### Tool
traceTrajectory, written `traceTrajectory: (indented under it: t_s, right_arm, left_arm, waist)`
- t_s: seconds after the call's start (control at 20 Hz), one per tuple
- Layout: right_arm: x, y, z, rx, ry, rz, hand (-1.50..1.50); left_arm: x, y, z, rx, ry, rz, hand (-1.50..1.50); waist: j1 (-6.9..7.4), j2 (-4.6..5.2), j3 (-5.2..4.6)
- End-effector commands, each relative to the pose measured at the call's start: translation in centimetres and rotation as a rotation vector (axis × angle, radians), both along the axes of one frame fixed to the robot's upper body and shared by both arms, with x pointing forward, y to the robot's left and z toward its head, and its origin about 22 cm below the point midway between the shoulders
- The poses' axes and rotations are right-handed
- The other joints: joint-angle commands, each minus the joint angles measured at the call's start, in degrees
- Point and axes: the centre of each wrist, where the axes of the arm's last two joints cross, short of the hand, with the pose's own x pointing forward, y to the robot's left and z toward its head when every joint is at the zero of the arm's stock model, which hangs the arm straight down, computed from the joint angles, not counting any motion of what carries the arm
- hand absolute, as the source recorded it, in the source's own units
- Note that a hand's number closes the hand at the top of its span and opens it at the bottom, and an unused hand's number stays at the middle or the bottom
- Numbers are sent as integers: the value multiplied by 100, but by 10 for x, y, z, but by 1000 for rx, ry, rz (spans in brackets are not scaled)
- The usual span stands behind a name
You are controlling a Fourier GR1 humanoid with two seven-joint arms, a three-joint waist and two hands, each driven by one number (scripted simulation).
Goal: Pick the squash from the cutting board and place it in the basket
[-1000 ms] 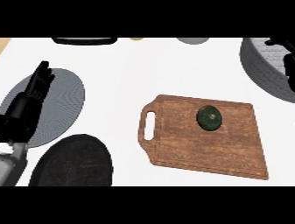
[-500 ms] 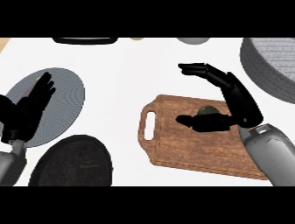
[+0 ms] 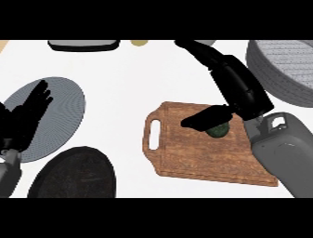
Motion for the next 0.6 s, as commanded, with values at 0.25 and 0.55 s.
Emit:
traceTrajectory:
  t_s: [0.25,0.55]
  right_arm:
    - [8,-17,112,-410,73,-407,-150]
    - [13,-48,134,-519,340,-265,-150]
  left_arm:
    - [3,2,-5,-6,18,10,0]
    - [0,10,1,-17,0,5,0]
  waist:
    - [-38,19,5]
    - [-2,45,21]
